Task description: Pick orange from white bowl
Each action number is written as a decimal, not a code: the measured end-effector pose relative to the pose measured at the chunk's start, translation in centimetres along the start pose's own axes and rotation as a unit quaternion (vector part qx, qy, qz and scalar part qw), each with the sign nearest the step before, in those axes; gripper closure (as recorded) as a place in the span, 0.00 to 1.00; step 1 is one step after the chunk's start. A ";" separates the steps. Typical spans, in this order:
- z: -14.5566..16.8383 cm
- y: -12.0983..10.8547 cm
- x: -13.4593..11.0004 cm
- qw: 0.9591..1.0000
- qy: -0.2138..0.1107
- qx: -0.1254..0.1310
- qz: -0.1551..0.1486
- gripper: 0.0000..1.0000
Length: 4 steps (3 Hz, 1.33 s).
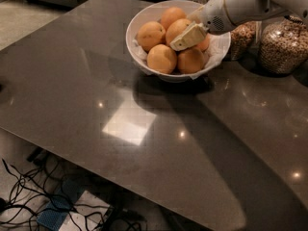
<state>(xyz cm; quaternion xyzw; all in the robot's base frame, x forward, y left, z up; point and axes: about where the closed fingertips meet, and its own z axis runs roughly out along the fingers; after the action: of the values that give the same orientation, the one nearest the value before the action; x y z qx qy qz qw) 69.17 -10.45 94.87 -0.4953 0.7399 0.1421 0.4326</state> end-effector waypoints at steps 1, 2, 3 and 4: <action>0.7 -0.1 0.2 1.000 0.005 -0.007 0.002 0.33; 1.4 -0.2 0.5 1.000 0.007 -0.014 0.007 0.34; 2.0 -0.1 0.8 1.000 0.008 -0.020 0.012 0.37; 1.9 -0.2 0.6 1.000 0.008 -0.020 0.012 0.56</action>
Offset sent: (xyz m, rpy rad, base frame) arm 0.0105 0.0027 -0.0139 -0.0002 0.0454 0.0074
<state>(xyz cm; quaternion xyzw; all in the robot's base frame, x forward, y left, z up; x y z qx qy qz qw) 70.21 -9.70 93.37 -0.4958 0.7462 0.1583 0.4150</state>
